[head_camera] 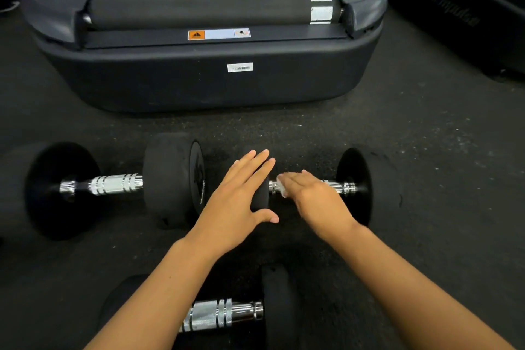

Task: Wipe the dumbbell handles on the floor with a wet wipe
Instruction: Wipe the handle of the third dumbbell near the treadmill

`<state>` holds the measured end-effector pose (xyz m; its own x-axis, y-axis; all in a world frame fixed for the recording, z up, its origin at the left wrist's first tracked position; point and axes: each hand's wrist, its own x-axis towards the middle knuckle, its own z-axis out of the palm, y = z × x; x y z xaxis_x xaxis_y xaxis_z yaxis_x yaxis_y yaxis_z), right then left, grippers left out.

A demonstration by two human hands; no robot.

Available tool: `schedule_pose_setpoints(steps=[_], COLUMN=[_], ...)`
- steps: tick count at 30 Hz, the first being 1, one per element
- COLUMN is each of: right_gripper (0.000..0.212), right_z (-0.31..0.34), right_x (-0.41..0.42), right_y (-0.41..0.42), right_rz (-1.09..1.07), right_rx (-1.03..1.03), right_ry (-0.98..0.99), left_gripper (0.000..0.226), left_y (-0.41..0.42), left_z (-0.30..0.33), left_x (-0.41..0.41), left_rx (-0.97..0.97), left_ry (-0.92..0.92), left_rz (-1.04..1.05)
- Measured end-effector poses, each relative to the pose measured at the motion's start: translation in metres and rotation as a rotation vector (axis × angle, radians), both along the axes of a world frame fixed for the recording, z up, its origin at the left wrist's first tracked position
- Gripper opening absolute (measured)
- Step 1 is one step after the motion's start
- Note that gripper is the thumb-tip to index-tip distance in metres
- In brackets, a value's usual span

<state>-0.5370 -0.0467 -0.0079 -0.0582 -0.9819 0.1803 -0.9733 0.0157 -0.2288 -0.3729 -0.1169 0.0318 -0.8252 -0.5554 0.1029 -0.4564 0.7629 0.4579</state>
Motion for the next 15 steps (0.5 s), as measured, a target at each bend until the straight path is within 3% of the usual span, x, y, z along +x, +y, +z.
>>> schedule_pose_setpoints(steps=[2, 6, 11, 15], right_gripper=[0.028, 0.042, 0.014, 0.033], right_z=[0.003, -0.008, 0.011, 0.002], right_x=[0.001, 0.009, -0.003, -0.001], right_y=[-0.005, 0.000, -0.012, -0.005], right_rz=[-0.060, -0.004, -0.174, -0.016], right_rx=[0.020, -0.007, 0.089, 0.058], right_ry=[-0.074, -0.060, -0.105, -0.124], left_gripper=[0.092, 0.092, 0.091, 0.091], left_y=[-0.001, -0.003, 0.002, 0.000], left_z=[-0.003, -0.004, -0.007, -0.006], left_x=[-0.001, -0.001, 0.000, 0.000], left_rx=[-0.009, -0.029, -0.042, -0.036], left_ry=[0.021, 0.027, 0.033, 0.041], left_rz=[0.008, 0.015, 0.021, 0.031])
